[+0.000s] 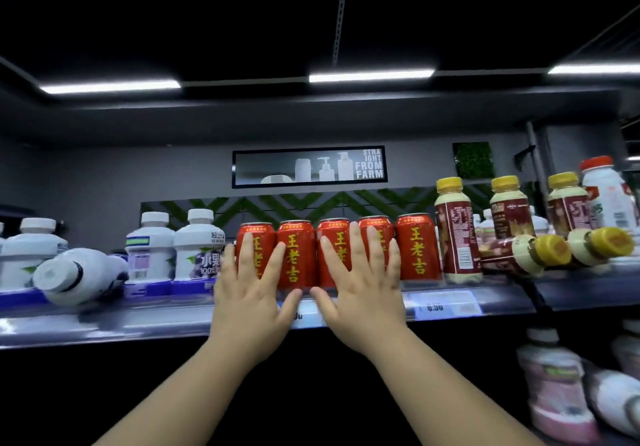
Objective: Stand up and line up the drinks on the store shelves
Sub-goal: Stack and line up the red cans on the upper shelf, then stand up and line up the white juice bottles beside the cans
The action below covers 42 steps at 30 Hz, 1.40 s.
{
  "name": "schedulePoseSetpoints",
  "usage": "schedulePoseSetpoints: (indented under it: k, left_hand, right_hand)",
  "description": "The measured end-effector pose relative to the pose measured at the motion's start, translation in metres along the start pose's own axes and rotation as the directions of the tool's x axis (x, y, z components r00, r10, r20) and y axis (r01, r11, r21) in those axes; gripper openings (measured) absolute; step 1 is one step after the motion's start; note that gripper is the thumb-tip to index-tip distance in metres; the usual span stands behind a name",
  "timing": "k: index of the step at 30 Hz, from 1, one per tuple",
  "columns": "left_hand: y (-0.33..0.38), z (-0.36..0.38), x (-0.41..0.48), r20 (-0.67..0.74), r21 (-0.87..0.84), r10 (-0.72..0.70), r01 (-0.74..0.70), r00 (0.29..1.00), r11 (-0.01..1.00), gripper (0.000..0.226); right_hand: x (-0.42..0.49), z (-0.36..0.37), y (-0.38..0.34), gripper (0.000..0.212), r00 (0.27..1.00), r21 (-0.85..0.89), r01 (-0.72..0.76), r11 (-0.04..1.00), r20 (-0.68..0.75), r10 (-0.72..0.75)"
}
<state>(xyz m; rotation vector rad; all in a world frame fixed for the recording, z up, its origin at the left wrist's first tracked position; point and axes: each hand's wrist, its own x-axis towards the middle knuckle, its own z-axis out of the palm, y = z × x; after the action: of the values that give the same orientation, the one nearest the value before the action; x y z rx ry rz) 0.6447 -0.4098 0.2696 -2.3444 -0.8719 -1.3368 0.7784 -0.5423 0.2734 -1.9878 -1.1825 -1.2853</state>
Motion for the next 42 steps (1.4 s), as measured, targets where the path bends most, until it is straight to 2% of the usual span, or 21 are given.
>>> schedulePoseSetpoints:
  k: [3, 5, 8, 12, 18, 23, 29, 31, 34, 38, 42]
  left_hand:
    - [0.0, -0.001, -0.004, 0.008, -0.018, 0.05, -0.05, 0.999, 0.999, 0.082]
    - [0.0, -0.002, -0.008, 0.021, -0.021, 0.075, -0.074, 0.997, 0.997, 0.081]
    - [-0.001, -0.002, -0.011, 0.009, -0.013, 0.096, -0.096, 0.995, 0.995, 0.074]
    - [-0.003, 0.002, -0.011, 0.025, 0.027, 0.124, -0.125, 0.992, 0.992, 0.073]
    - [-0.002, 0.007, -0.01, -0.03, 0.049, 0.127, -0.126, 0.991, 0.991, 0.065]
    - [-0.003, 0.012, -0.01, -0.101, 0.091, 0.157, -0.148, 0.982, 0.985, 0.06]
    - [-0.014, 0.001, -0.022, -0.033, 0.037, 0.172, -0.171, 0.985, 0.985, 0.069]
    - [-0.023, -0.008, -0.028, -0.04, 0.014, 0.14, -0.14, 0.989, 0.99, 0.069]
    - [-0.048, -0.021, -0.035, -0.035, 0.061, 0.114, -0.112, 0.993, 0.992, 0.069]
    - [-0.082, -0.038, -0.035, -0.085, 0.041, 0.086, -0.083, 0.993, 0.996, 0.068]
    - [-0.121, -0.046, -0.033, -0.127, 0.042, 0.1, -0.096, 0.987, 0.995, 0.07]
  right_hand:
    - [-0.001, -0.001, 0.003, 0.073, 0.995, -0.035, 0.052, 0.998, 0.084, -0.048]
    - [-0.004, -0.001, 0.004, 0.067, 0.992, -0.051, 0.097, 0.994, 0.087, -0.092]
    - [-0.007, 0.001, 0.003, 0.06, 0.989, -0.067, 0.099, 0.993, 0.114, -0.091]
    - [-0.009, -0.001, 0.003, 0.06, 0.987, -0.081, 0.101, 0.992, 0.134, -0.09]
    - [-0.009, -0.002, 0.003, 0.061, 0.983, -0.108, 0.095, 0.99, 0.169, -0.076]
    - [-0.009, 0.003, 0.004, 0.061, 0.989, -0.089, 0.064, 0.994, 0.139, -0.051]
    - [-0.01, 0.004, 0.0, 0.061, 0.997, -0.065, 0.064, 0.996, 0.049, -0.061]
    - [-0.011, -0.003, -0.009, 0.064, 0.997, -0.017, 0.007, 1.0, 0.075, -0.005]
    - [-0.012, -0.009, -0.037, 0.073, 0.988, 0.159, 0.031, 0.987, 0.148, -0.054]
    - [-0.005, -0.013, -0.092, 0.077, 0.984, 0.376, 0.101, 0.921, 0.1, -0.149]
    - [0.007, -0.011, -0.139, 0.074, 0.984, 0.509, 0.091, 0.856, 0.089, -0.157]
